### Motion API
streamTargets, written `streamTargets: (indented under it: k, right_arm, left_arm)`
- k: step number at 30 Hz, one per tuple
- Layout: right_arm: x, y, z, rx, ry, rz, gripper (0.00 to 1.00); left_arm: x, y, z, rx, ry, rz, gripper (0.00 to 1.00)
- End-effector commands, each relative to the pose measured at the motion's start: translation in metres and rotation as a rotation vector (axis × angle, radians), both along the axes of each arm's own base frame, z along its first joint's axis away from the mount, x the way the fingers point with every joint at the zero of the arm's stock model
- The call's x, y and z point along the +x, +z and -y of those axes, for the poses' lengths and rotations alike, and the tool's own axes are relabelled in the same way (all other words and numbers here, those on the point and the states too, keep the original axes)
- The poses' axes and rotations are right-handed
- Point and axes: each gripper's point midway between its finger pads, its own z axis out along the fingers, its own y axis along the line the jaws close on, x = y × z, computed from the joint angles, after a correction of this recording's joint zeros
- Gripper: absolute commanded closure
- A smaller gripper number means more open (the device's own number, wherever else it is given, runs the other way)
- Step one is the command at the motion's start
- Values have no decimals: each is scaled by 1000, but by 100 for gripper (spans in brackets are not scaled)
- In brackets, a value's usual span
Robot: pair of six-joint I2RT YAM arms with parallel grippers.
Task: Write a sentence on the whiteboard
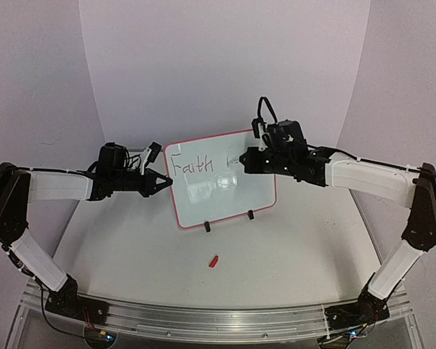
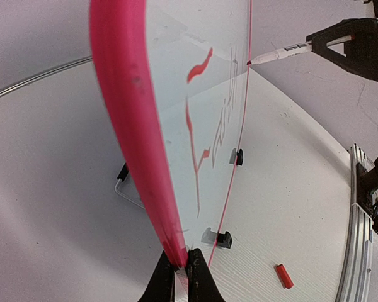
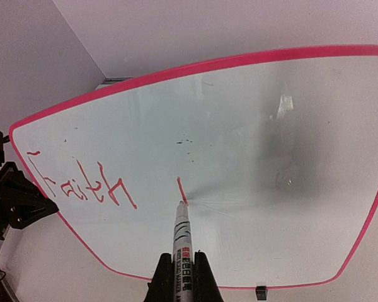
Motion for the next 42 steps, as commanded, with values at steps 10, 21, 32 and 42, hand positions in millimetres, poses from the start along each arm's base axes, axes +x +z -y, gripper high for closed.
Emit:
streamTargets:
  k: [10,21,32,42]
  right_arm:
    - [10,62,-2,84,-19,128,100]
    - [17,49,-2,48,-43,122,100]
    - [21,44,-4,32,-38,124,100]
    - [1,53,20,46,-69,132,100]
  left_arm:
    - [11,-13,-8,85,40,43,100]
    - [10,-12,-8,83,36,43,100]
    - [9,-10,-7,77,30,47,100]
    - [10,-10,-8,80,38,42,100]
